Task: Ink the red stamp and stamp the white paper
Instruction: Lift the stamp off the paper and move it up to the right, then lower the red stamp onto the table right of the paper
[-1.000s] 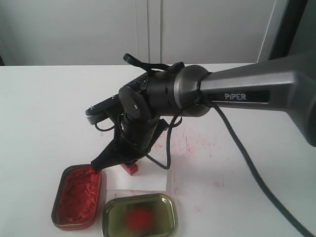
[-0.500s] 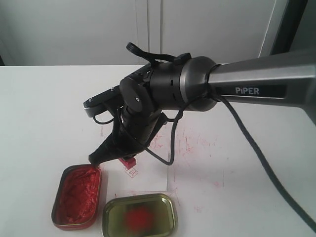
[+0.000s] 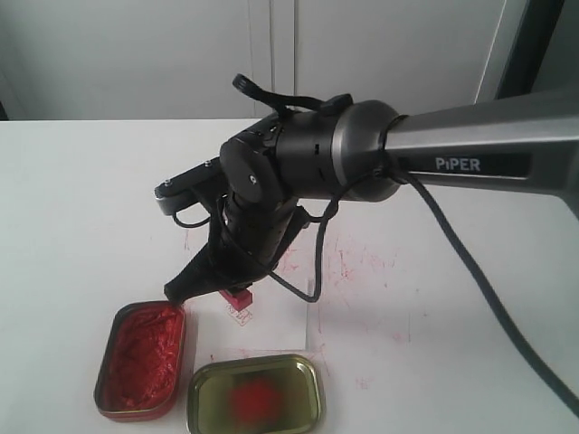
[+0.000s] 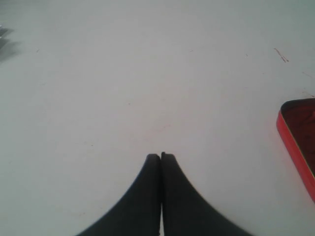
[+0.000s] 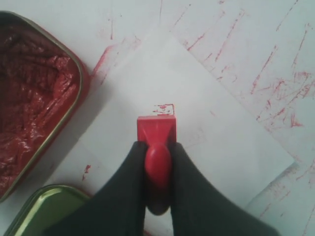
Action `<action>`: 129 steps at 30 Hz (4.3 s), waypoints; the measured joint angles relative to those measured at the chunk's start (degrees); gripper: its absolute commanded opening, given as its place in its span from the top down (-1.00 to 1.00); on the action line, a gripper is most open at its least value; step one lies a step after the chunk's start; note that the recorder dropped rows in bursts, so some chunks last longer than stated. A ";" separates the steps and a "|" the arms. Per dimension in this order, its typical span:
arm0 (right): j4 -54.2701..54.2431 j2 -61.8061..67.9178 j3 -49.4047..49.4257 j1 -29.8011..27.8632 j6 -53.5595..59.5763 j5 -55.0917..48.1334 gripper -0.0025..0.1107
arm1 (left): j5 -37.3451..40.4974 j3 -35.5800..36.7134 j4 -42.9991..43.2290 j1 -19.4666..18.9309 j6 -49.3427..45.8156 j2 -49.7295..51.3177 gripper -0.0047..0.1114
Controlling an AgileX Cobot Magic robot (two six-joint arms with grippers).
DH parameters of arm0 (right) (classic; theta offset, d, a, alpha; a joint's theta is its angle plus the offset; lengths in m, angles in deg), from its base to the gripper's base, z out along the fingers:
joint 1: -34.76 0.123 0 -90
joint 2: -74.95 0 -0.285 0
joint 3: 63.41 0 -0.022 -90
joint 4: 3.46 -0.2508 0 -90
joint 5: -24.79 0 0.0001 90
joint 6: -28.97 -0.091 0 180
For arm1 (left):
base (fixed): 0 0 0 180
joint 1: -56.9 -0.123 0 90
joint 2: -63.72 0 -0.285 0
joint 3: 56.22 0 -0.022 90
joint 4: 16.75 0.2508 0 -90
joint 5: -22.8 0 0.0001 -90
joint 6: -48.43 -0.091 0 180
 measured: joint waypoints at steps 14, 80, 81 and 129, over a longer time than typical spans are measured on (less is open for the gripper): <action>-17.97 -1.70 0.00 -7.17 6.89 -0.98 0.96 | 0.00 0.00 0.00 0.00 0.00 0.00 0.92; -88.57 -1.93 27.23 -33.94 60.04 -6.87 0.96 | 0.00 0.00 0.00 0.00 0.00 0.00 0.92; -89.22 -1.93 27.23 -33.94 60.04 -6.29 0.96 | 0.00 0.00 0.00 0.00 0.00 0.00 0.92; -101.68 1.48 27.32 -33.94 68.32 10.14 0.55 | 0.00 0.00 0.00 0.00 0.00 0.00 0.92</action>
